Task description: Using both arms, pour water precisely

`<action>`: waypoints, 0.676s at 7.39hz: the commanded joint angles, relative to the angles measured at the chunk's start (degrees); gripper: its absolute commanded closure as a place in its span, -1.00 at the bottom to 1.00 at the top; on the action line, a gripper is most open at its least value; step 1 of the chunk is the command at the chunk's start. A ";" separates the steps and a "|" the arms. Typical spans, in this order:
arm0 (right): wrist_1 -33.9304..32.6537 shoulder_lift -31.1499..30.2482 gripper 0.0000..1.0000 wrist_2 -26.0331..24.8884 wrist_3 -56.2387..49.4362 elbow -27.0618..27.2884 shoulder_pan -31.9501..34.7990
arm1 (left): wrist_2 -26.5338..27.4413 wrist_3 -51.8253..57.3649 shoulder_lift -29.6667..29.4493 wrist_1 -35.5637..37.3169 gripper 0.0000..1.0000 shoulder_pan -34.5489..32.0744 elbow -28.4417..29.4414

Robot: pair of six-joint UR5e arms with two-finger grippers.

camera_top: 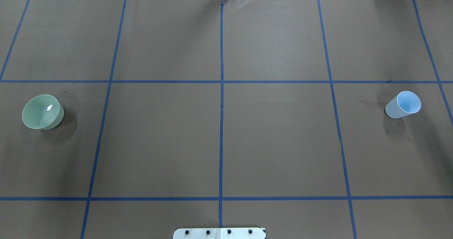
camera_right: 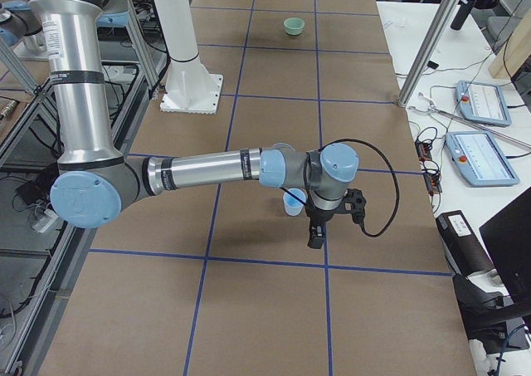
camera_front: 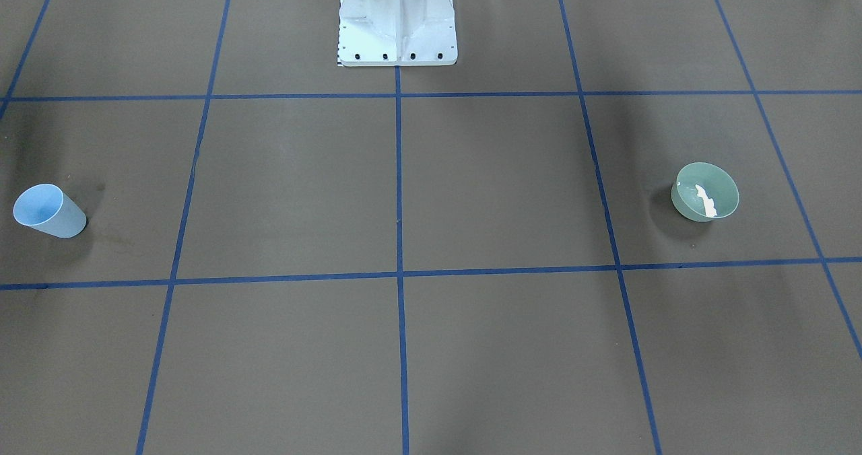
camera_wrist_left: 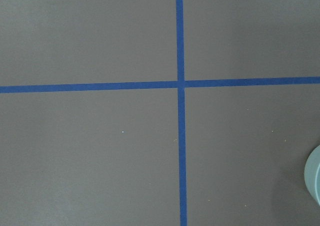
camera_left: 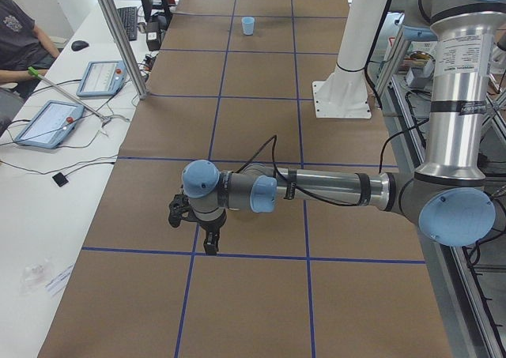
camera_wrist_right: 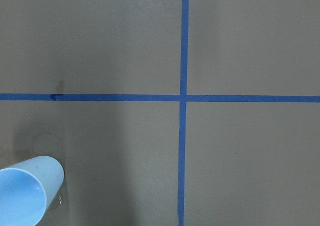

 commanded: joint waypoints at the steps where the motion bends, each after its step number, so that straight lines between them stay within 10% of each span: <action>1: 0.01 -0.09 -0.99 0.00 0.00 0.12 0.00 | -0.28 0.16 1.92 -0.74 -1.00 0.12 -2.51; 5: -0.08 -0.09 -0.99 0.09 0.09 0.47 0.09 | 1.31 0.25 3.08 -0.66 -1.00 0.12 -4.81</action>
